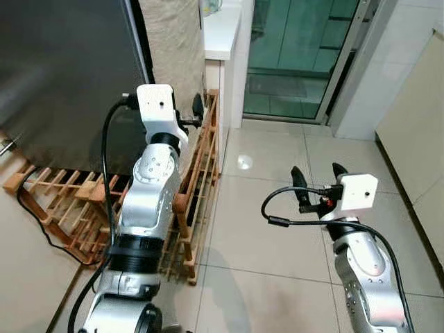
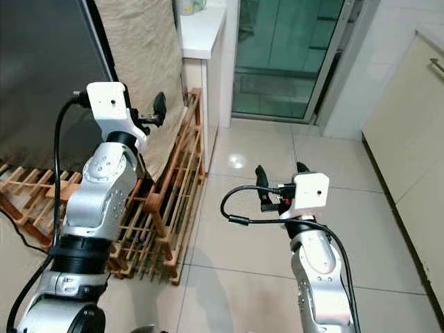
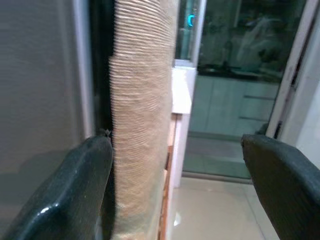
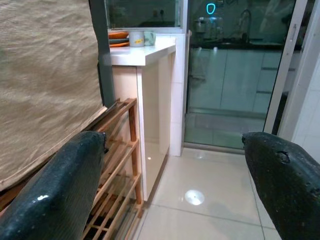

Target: Restocking fridge

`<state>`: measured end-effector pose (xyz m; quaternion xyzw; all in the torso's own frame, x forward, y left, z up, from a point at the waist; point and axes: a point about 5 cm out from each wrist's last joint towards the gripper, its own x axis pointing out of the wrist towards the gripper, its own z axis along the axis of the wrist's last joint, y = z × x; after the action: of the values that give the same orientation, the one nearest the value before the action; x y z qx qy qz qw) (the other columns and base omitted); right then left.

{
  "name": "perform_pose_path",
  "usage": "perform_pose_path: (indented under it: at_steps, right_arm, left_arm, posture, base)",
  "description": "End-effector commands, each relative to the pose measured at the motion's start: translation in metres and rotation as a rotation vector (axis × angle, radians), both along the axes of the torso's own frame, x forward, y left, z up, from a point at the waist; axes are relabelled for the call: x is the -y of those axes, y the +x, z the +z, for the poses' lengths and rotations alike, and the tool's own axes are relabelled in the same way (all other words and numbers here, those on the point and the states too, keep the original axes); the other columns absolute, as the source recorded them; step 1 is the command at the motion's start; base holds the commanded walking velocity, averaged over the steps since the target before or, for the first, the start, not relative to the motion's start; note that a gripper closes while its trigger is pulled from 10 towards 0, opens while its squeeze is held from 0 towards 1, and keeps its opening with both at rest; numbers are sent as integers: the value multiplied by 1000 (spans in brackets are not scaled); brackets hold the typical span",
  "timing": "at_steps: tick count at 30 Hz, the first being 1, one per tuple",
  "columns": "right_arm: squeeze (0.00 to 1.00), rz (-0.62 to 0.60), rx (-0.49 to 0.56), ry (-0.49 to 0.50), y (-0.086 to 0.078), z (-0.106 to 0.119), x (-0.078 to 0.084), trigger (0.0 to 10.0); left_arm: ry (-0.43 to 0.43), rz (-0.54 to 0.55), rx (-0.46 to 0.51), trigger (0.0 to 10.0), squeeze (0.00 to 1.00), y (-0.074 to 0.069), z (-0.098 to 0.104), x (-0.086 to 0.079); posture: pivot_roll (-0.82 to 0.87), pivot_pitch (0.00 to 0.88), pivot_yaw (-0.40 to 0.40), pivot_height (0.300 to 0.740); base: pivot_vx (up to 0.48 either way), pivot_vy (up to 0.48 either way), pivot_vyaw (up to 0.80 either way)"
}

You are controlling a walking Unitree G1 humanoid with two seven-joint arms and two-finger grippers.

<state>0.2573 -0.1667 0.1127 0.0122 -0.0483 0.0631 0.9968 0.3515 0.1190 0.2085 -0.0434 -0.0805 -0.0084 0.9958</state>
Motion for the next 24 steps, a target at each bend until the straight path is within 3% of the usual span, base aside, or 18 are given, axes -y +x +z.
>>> perform_pose_path:
  at_steps: [1, 16, 24]
  right_arm:
    - [0, -4, 9, -2, 0, 1, 0, 10000]
    - [0, 107, 19, -6, -4, 4, -15, 10000]
    - [0, 111, 13, -2, -6, 3, -16, 10000]
  left_arm:
    - [-10, 21, -15, 10000, 0, 4, 3, -2]
    - [-34, -25, -51, 10000, 0, 19, 4, 18]
    - [-91, 35, -82, 10000, 0, 23, 4, 9]
  posture:
    - [-64, 0, 45, 727]
    - [-84, 0, 46, 727]
    - [-90, 0, 54, 727]
  base:
    - [0, 0, 0]
    - [0, 0, 0]
    - [0, 0, 0]
